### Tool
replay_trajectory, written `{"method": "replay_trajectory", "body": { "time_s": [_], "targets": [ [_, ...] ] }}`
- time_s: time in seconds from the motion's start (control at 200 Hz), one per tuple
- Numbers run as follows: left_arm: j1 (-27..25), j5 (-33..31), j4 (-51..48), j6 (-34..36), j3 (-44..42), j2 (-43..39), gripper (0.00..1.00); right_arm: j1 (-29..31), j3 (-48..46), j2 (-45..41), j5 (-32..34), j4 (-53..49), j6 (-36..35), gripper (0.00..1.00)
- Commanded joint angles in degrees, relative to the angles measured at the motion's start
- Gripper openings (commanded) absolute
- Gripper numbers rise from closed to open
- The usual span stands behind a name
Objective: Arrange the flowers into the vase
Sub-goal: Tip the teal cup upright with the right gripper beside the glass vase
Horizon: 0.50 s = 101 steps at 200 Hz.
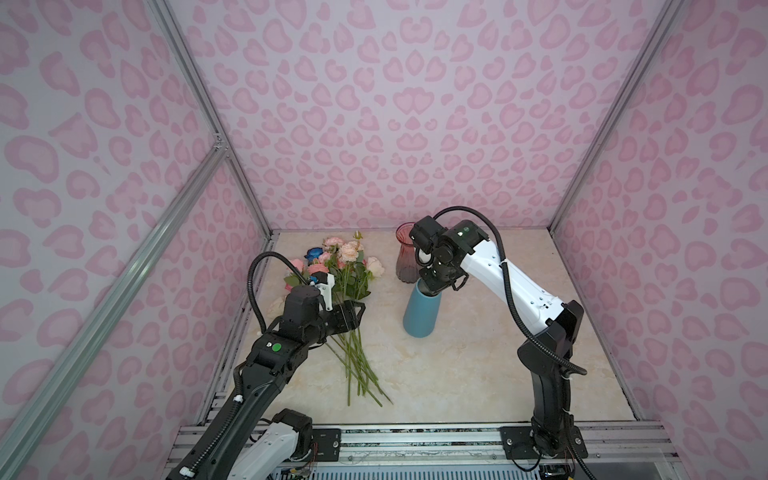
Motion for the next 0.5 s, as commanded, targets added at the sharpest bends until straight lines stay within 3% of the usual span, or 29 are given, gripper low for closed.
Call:
{"method": "replay_trajectory", "body": {
  "time_s": [0.0,0.5],
  "targets": [
    [0.06,-0.88,-0.92,0.07,-0.44,-0.98,0.72,1.06,1.13,0.82,3.34,-0.44,0.64,0.03],
    [0.0,-0.12,-1.1,0.38,-0.21,-1.18,0.72,1.46,-1.17,2.84,3.25,-0.06,-0.21,0.12]
  ]
}}
